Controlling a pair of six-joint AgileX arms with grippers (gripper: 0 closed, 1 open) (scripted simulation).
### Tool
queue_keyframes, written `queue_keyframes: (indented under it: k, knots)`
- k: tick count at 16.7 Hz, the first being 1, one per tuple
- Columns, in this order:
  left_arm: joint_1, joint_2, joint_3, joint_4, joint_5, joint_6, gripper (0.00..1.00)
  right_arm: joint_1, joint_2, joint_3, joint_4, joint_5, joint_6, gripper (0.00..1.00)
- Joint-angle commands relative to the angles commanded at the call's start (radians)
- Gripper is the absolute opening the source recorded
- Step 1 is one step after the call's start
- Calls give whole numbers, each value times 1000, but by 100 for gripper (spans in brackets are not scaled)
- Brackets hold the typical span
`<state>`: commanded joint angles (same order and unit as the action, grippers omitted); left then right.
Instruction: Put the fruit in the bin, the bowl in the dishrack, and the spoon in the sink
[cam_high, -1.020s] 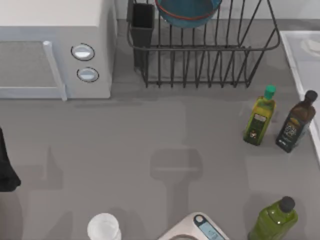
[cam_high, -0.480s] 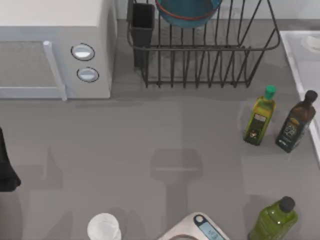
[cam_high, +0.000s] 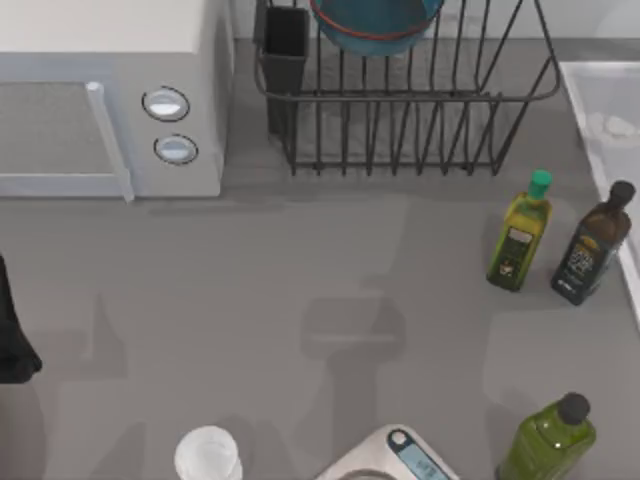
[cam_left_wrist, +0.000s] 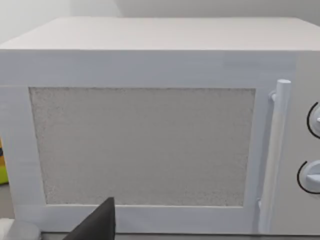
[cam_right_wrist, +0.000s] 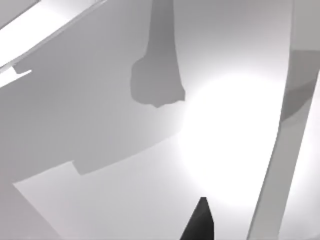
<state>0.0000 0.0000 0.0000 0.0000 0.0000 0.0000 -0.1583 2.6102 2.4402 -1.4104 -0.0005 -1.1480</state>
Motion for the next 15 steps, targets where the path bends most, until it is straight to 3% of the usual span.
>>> queue_keyframes:
  k: [5, 15]
  knots:
    - [0, 0, 0, 0, 0, 0, 100, 1, -15, -22, 18, 0, -2, 0]
    - [0, 0, 0, 0, 0, 0, 100, 1, -15, -22, 18, 0, -2, 75]
